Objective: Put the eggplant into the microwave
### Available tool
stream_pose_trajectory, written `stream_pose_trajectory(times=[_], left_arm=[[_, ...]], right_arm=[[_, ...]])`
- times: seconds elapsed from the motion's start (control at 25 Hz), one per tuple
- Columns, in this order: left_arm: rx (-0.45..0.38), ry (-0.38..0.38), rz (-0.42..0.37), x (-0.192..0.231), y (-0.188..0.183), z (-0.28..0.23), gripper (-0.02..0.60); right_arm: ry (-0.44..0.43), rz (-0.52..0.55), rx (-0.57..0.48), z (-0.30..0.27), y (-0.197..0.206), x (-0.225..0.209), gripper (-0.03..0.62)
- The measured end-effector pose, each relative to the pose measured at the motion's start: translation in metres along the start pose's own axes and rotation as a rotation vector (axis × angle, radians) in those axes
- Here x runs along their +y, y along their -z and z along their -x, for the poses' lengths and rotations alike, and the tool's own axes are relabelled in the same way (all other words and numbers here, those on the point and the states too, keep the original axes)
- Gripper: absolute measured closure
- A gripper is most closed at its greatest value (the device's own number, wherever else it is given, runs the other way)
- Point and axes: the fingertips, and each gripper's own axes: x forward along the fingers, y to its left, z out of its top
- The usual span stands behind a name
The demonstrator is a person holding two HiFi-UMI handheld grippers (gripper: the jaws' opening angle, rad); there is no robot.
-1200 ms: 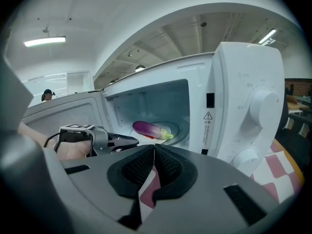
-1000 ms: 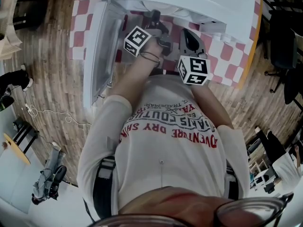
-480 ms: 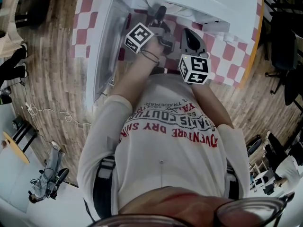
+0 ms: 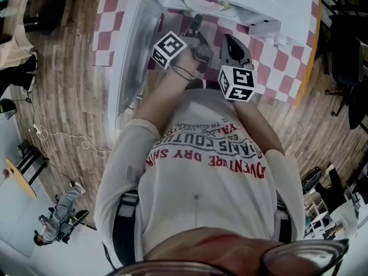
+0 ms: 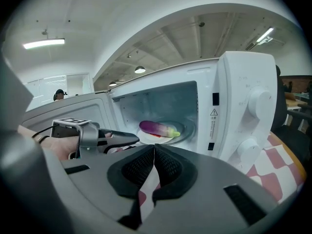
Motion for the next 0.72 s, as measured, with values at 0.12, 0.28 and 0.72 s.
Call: stream_pose_trajectory(times=[0.12, 0.28, 0.72], left_arm=[[0.047, -0.034, -0.114, 0.003, 0.003, 0.005, 0.543], [0.131, -0.009, -0.255, -0.008, 0.014, 0.006, 0.557], [0.219, 0.115, -0.933, -0.052, 0.024, -0.005, 0.557]], right_arm=[[0.003, 0.0, -0.003, -0.002, 0.0, 0.0, 0.568], [0.01, 0.0, -0.014, -0.008, -0.002, -0.005, 0.568], [0.012, 0.046, -0.081, -0.031, -0.022, -0.027, 0.568]])
